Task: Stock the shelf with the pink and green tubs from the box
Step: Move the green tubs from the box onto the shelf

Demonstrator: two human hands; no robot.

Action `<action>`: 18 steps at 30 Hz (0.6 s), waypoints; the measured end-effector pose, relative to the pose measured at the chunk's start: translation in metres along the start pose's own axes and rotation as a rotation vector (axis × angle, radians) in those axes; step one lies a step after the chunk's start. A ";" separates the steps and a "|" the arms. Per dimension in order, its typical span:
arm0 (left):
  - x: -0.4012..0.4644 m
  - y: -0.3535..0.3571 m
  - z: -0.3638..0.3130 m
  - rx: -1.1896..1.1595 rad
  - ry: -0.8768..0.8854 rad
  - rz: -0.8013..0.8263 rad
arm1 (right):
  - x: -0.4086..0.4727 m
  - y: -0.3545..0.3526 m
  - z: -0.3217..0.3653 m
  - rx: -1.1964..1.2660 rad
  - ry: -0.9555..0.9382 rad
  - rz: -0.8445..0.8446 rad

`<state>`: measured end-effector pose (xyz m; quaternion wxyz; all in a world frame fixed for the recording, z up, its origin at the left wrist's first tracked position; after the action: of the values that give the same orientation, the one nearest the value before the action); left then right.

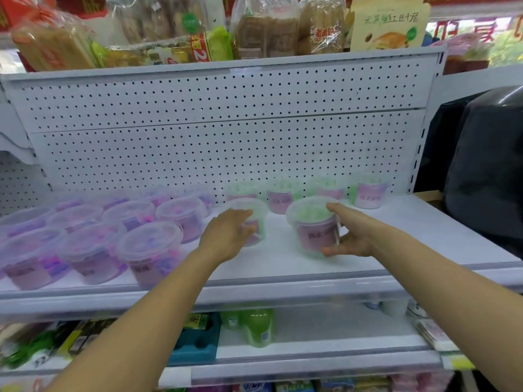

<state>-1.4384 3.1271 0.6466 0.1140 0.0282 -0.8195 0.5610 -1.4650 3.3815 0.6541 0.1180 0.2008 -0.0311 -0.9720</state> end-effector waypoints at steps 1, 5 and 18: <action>0.001 0.003 0.004 0.058 0.003 0.005 | 0.004 0.002 -0.002 -0.012 0.015 -0.016; 0.003 0.000 0.004 0.139 0.021 -0.089 | 0.005 0.015 0.005 -0.156 0.017 0.007; 0.016 -0.005 0.010 0.221 -0.034 -0.159 | 0.013 0.008 -0.006 -1.183 -0.462 -0.181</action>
<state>-1.4547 3.1176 0.6508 0.1405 0.1151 -0.7498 0.6362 -1.4727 3.3705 0.6440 0.1164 -0.1111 0.5030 -0.8492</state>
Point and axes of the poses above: each hand's wrist, its own x-axis towards the middle knuckle, its own y-axis out of the palm, z = x × y, the point moved 3 cm from there along x, towards the middle knuckle, and after that the axes turned 7 degrees about z, right-handed, at the moved point
